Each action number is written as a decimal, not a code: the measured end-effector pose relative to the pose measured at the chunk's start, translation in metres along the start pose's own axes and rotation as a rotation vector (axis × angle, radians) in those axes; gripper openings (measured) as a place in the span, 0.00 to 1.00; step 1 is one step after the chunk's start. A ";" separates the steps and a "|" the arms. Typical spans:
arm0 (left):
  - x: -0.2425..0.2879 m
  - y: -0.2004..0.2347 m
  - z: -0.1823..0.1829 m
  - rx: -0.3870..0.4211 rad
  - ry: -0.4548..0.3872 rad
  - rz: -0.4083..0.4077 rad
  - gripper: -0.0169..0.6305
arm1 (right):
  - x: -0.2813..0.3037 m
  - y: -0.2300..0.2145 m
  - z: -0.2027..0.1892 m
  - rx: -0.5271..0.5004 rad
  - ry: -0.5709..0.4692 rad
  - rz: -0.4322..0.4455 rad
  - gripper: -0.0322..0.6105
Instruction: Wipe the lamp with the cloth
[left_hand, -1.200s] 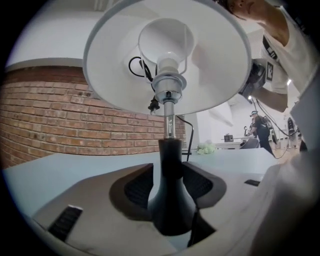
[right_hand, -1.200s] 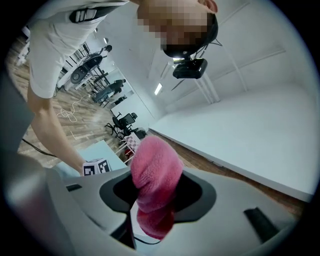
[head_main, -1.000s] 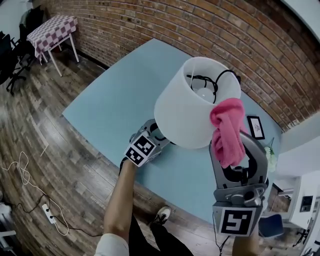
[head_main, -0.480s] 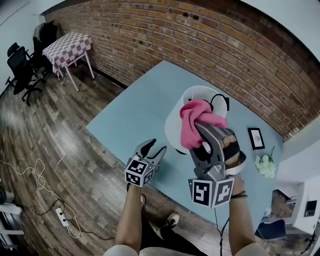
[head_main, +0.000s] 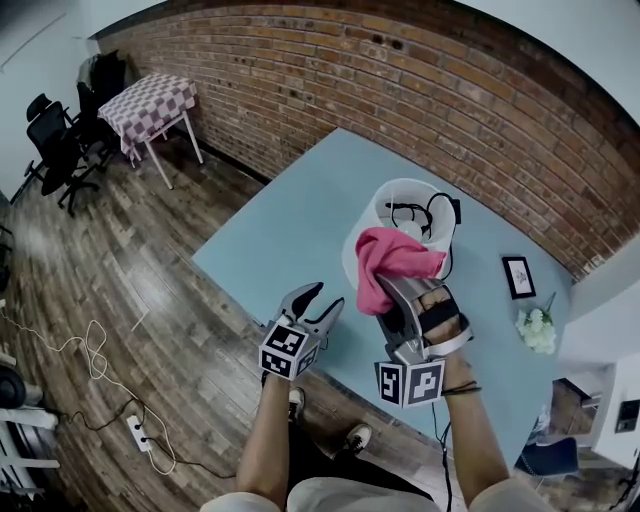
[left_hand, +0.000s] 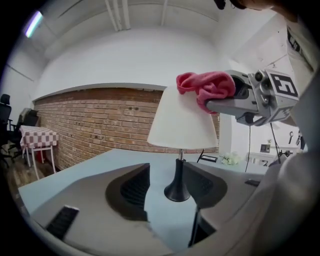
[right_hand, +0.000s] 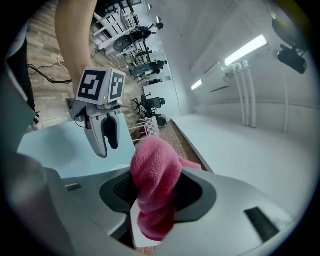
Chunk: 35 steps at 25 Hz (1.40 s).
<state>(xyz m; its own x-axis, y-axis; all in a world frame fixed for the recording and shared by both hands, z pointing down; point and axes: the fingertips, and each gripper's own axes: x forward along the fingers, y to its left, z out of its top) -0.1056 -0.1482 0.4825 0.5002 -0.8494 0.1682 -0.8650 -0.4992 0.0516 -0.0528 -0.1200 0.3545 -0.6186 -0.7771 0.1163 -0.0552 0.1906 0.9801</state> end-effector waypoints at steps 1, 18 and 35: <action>0.000 -0.001 0.001 -0.001 0.000 -0.002 0.38 | -0.001 0.004 0.000 0.001 -0.002 0.007 0.36; -0.009 -0.024 -0.012 -0.012 0.062 -0.006 0.38 | -0.013 0.109 -0.009 0.065 0.013 0.207 0.36; -0.026 -0.049 0.027 0.015 0.030 -0.028 0.38 | -0.075 0.005 -0.029 0.447 -0.005 -0.049 0.36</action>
<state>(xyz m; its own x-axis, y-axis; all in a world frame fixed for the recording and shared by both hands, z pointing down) -0.0748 -0.1065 0.4493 0.5226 -0.8297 0.1960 -0.8498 -0.5254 0.0416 0.0158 -0.0783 0.3551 -0.6107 -0.7888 0.0695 -0.4171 0.3950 0.8186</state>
